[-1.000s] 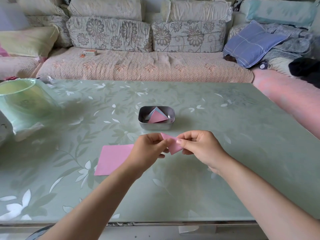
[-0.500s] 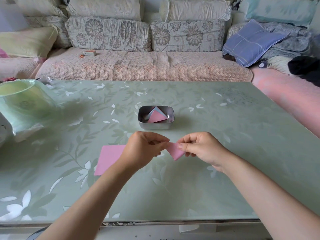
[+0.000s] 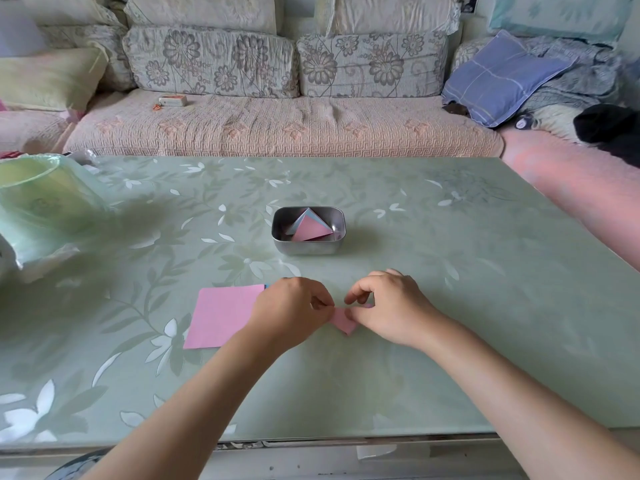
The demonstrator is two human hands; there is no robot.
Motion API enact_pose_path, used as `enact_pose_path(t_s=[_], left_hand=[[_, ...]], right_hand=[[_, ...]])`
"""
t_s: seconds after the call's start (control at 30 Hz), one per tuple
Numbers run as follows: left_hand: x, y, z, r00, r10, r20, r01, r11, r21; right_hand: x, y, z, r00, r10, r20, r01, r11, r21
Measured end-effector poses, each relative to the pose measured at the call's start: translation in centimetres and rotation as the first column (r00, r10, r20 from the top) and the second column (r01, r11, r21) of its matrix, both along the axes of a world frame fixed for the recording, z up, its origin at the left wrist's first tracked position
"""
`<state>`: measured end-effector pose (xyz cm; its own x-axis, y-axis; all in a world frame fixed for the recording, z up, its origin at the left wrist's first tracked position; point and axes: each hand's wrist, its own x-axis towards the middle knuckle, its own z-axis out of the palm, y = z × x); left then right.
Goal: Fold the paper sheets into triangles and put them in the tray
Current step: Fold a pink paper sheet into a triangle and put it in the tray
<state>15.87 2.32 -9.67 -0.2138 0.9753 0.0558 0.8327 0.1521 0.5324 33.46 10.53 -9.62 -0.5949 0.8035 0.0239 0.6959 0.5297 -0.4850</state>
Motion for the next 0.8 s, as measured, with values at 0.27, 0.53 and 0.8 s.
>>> enact_pose_path(t_s=[0.27,0.53,0.8], left_hand=[[0.4,0.0,-0.3,0.963,-0.254,-0.092,0.267,0.945,0.189],[0.8,-1.1,-1.0,0.886,-0.429,-0.176,0.461,0.854,0.241],[0.9,-2.6,-0.6,0.856,-0.454,-0.248,0.504,0.84,0.2]], right_hand=[[-0.1,-0.1,-0.4,1.0,0.004,-0.017,-0.003,1.0,0.023],[0.4,0.0,-0.3,0.999,-0.024,-0.044,0.021,0.997,-0.077],[1.1,0.6,0.1,0.997,-0.069,-0.039,0.058,0.972,-0.227]])
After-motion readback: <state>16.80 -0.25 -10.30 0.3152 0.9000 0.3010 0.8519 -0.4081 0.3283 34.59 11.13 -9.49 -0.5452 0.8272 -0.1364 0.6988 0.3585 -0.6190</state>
